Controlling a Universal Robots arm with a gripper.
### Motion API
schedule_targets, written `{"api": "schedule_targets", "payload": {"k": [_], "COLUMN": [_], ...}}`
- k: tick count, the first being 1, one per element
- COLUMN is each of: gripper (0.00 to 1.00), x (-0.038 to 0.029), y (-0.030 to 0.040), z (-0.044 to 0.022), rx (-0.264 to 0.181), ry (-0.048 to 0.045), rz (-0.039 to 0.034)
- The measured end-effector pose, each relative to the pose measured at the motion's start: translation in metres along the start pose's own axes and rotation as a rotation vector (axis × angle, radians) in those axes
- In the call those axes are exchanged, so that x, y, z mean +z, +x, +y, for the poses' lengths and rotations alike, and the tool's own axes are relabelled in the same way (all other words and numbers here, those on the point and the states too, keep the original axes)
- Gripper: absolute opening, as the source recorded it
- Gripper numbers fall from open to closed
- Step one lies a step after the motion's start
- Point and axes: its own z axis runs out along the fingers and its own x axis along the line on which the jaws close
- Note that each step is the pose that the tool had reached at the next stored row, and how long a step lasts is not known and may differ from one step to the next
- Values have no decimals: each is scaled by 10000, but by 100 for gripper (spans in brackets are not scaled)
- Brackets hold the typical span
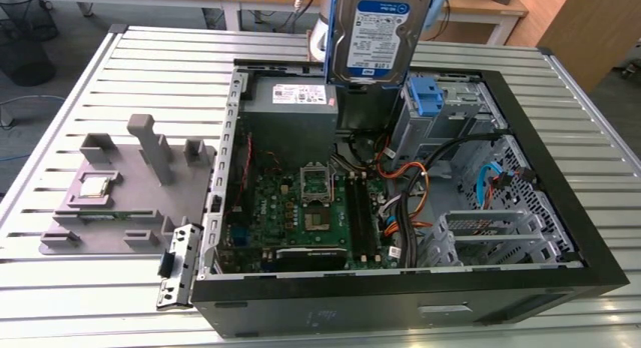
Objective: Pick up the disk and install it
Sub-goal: 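Pick up the disk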
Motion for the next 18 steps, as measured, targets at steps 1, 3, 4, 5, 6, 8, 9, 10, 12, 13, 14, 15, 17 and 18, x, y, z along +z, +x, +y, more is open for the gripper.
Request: {"api": "schedule_targets", "payload": {"k": [1, 3, 4, 5, 6, 8, 9, 10, 12, 13, 14, 15, 17, 18], "gripper": [35, 35, 35, 35, 35, 35, 35, 35, 35, 35, 35, 35, 35, 35], "x": [0, -1, -2, -3, -3, -4, -4, -5, -6, -6, -6, -7, -6, -7], "y": [15, 48, 66, 84, 100, 133, 151, 168, 200, 212, 221, 227, 232, 232], "z": [-5, -17, -21, -25, -28, -33, -34, -35, -38, -38, -38, -38, -38, -38], "rx": [1, 1, 1, 1, 2, 2, 2, 2, 2, 2, 1, 2, 4, 3], "ry": [0, 0, 0, 0, 0, 0, 1, 0, 0, 0, 1, 0, 0, 0], "rz": [0, 0, 0, -1, -1, 1, -2, 0, -1, -1, -2, -1, -2, -1]}}
